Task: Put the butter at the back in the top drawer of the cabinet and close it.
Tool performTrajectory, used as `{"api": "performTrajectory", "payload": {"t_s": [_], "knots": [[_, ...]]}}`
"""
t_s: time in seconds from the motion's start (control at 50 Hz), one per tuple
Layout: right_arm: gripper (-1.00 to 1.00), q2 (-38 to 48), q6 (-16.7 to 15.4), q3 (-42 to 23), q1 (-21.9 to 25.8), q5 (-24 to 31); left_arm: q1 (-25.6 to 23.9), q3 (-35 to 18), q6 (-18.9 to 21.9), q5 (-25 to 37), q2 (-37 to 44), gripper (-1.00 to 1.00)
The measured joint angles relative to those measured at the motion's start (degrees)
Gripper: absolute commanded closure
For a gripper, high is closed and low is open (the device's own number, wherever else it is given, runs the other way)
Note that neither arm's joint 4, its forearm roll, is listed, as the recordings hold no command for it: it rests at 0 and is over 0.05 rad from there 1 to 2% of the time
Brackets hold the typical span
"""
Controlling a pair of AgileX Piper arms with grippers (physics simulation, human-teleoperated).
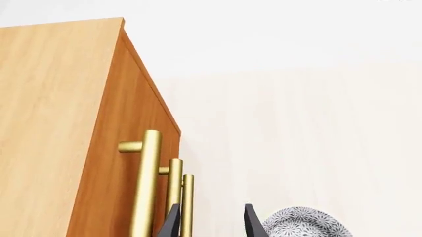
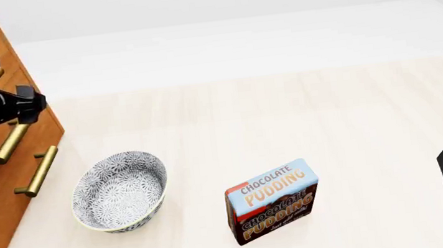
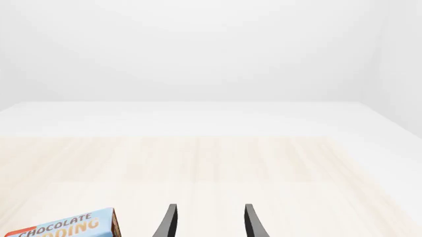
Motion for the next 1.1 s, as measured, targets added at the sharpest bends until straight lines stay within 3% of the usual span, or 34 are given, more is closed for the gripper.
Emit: {"api": "performTrajectory", "payload": {"t_s": [0.54,1.1], "knots": [[-1.0,0.0,0.0,0.0,0.0,0.0,-1.7,0.5,-2.2,1.7,-3.9,-1.0],[-1.0,0.0,0.0,0.0,0.0,0.0,-8.8,0.8,-3.4,7.2,-15.1,-1.0]]}}
